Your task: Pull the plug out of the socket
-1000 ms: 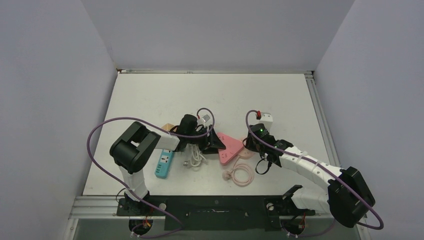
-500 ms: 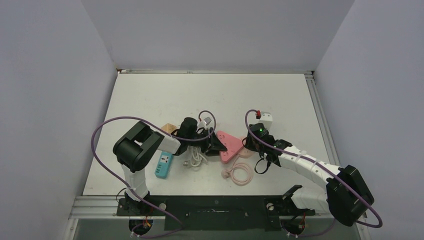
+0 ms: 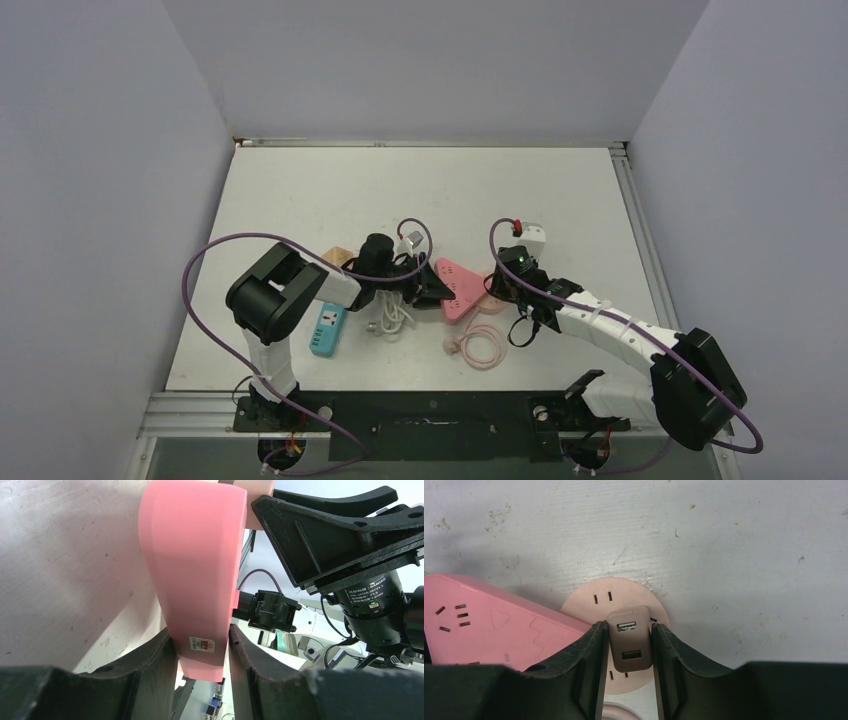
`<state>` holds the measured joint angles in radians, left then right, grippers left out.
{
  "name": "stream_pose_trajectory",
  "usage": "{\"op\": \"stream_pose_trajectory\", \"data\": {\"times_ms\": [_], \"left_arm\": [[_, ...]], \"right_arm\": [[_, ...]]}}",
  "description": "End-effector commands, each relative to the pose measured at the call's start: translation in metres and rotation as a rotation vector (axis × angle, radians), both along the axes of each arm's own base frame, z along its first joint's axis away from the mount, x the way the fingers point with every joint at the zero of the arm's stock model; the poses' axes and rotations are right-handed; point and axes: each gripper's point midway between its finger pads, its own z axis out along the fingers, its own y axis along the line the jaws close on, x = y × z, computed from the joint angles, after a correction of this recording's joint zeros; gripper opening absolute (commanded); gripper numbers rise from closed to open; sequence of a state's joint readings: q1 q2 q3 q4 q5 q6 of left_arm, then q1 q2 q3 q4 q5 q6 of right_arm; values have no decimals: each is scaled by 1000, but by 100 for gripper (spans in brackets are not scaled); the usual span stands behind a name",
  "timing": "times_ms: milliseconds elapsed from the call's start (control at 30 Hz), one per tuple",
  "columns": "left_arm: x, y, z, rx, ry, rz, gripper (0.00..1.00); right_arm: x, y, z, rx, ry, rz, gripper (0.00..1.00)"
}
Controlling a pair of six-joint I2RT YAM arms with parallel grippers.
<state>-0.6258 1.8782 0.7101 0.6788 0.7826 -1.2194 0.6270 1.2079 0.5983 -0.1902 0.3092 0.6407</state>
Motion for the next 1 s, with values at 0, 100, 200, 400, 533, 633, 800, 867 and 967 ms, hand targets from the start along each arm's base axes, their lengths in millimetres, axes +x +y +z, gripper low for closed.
{"op": "stream_pose_trajectory", "data": {"times_ms": [0,100,200,400,533,633,800,867,967], "left_arm": [[1,-3,8,-16,-53,-22,27],[-2,8,-21,105,1,-4,31],[-2,13,-32,168,-3,-3,38],[-3,19,-45,225,20,3,47],[-2,16,-41,191,25,3,48],[0,10,-27,125,0,-2,47],[9,3,8,-2,-70,-3,47],[13,2,24,-54,-107,-1,47],[16,1,43,-115,-147,7,46]], "right_arm": [[-9,-6,-16,-15,60,-18,24],[-8,-4,-13,-4,55,-16,24],[-8,-4,-11,0,53,-14,24],[-8,-4,-9,2,48,-14,24],[-8,-4,-10,2,48,-15,24],[-9,-4,-9,3,47,-15,24],[-9,-4,-11,3,50,-15,24],[-9,-3,-12,5,52,-14,24],[-9,-3,-12,7,55,-11,24]]}}
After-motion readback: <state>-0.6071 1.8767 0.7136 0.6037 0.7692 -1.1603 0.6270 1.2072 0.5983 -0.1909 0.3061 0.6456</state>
